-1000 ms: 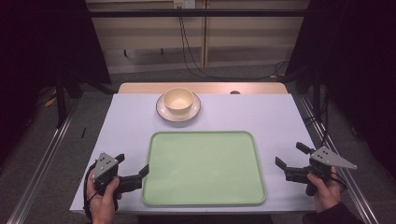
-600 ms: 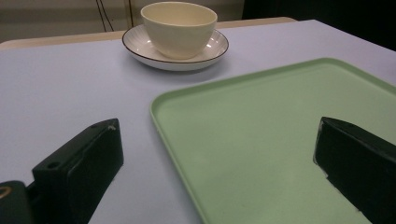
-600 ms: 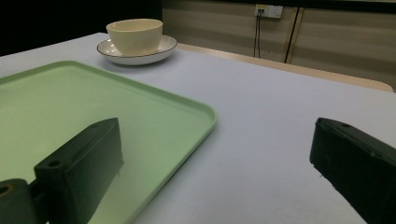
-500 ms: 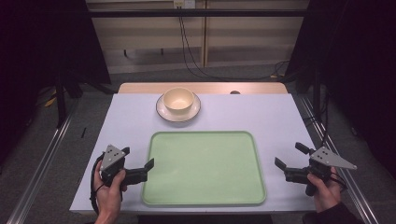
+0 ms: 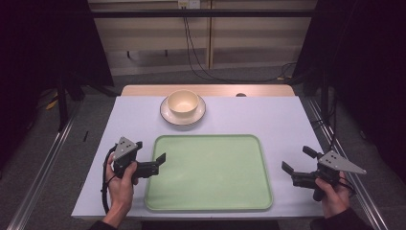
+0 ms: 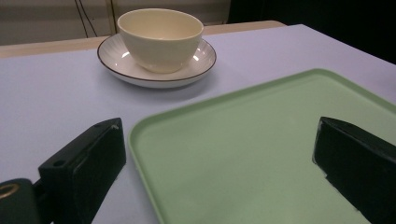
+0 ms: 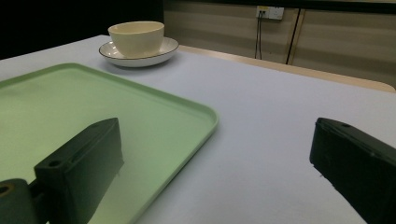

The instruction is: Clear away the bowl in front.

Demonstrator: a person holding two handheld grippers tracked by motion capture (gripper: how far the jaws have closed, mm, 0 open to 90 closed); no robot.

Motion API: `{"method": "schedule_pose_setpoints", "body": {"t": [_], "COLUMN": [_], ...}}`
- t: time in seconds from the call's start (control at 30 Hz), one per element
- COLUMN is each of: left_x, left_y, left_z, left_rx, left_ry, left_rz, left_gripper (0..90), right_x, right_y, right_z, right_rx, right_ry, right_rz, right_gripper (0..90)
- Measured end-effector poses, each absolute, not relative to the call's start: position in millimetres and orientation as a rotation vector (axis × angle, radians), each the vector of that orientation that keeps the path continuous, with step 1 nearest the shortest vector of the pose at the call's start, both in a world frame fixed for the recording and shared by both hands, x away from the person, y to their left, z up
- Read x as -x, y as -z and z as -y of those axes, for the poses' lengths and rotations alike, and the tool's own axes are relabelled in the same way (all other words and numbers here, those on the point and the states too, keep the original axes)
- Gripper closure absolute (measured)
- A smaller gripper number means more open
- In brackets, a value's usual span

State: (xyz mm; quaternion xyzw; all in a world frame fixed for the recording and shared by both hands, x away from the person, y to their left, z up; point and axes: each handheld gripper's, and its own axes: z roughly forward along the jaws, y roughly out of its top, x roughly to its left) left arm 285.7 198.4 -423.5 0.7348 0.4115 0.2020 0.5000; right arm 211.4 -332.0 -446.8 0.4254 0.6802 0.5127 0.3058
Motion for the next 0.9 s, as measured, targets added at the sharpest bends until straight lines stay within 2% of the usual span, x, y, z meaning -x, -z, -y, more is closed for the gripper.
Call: {"method": "schedule_pose_setpoints", "body": {"t": [0.23, 0.53, 0.77, 0.9], "left_x": [-300, -310, -331, -346], "left_y": [422, 410, 410, 408], "left_z": [-196, -186, -182, -178], "left_rx": [-1.807, -1.815, -1.837, -1.868], "left_ry": [-0.527, -0.5, -0.48, -0.516], "left_rz": [-0.979, -0.939, -0.93, -0.928], "left_gripper": [3.3, 2.7, 3.4, 4.4], "right_x": [-211, -211, -211, -211], "right_y": [447, 447, 447, 448], "right_z": [331, 331, 332, 332], "right_rx": [-1.121, -1.115, -1.125, -1.13], "right_ry": [-1.349, -1.358, -1.355, -1.36], "right_rz": [-1.805, -1.802, -1.802, -1.802], "right_gripper": [2.0, 2.0, 1.8, 1.8]}}
